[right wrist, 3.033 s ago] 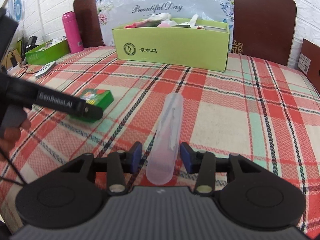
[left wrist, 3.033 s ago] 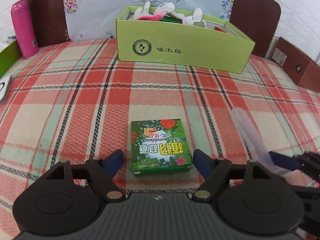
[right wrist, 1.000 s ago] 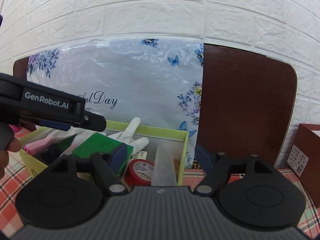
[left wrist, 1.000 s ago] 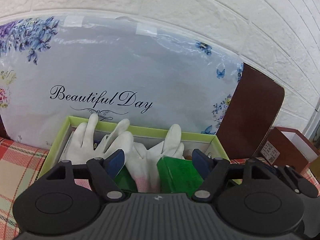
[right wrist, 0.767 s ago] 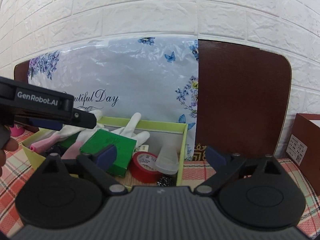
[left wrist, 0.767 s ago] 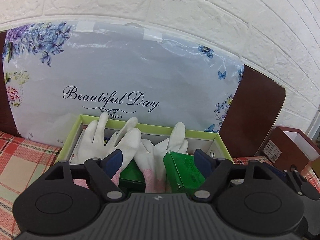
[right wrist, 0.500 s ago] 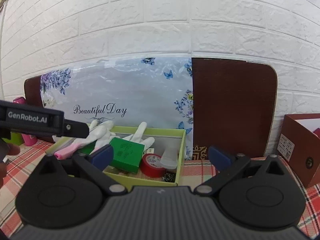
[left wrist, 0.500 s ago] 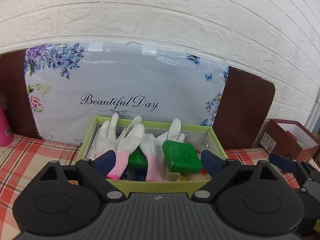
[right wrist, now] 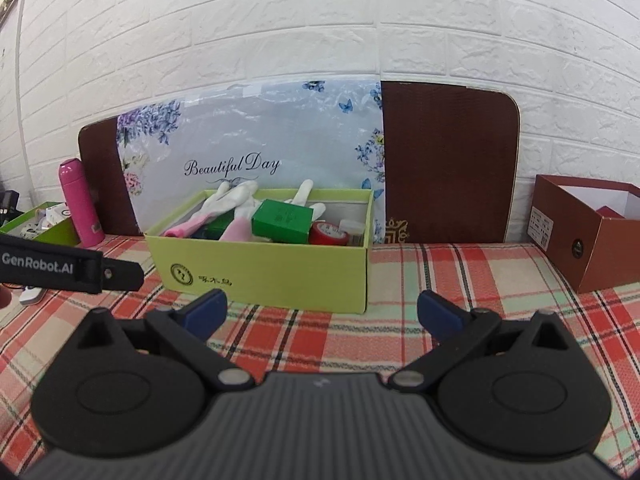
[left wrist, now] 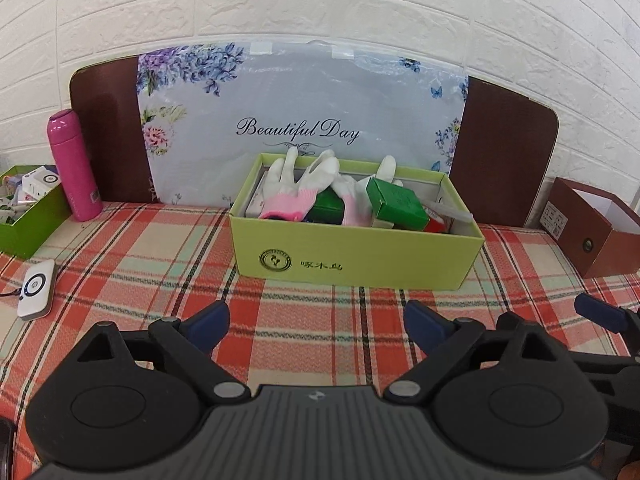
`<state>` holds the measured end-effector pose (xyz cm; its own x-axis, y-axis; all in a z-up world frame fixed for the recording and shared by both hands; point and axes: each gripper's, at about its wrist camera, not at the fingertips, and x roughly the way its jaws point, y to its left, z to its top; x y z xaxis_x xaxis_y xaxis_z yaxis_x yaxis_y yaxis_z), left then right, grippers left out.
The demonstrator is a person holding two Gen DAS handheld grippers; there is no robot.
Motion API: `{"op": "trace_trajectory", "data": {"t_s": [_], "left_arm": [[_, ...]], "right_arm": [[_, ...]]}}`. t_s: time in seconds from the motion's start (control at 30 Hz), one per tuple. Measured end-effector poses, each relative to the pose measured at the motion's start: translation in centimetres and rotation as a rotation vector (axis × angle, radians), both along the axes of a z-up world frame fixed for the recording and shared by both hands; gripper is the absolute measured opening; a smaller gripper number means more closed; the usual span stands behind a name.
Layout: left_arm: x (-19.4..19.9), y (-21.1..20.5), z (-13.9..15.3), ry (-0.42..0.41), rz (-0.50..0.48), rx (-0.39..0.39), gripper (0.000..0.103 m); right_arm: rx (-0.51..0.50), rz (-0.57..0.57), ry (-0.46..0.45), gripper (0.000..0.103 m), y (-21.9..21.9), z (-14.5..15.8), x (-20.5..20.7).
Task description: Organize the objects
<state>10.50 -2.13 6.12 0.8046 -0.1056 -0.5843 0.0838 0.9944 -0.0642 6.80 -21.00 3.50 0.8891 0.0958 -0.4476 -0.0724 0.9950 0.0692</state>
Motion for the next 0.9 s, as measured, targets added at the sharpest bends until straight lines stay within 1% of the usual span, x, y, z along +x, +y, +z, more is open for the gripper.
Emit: {"op": "trace_trajectory", "data": {"t_s": [0.1,0.33,0.57,0.9], "left_arm": [[-1.1,0.3,-0.4,0.013,0.005,0.006,0.097],[-2.8,0.9,-1.0,0.015,0.019,0.031,0.097],[-3.1,0.8,-1.5,0.022,0.007,0.031,0.097],[-2.5,0.7,-2.1,0.041,0.014,0.031,0.097]], "right_arm": [[-0.006,-0.002,0.01,0.103,0.5,-0.2,-0.9],[-0.015,-0.015,0.017,0.103,1.0,-0.2,-2.1],[-0.026,-0.04,0.026,0.103,0.9,-0.3,-2.1],[-0.021,-0.052,0.051,0.103,0.7,-0.9,-1.6]]}}
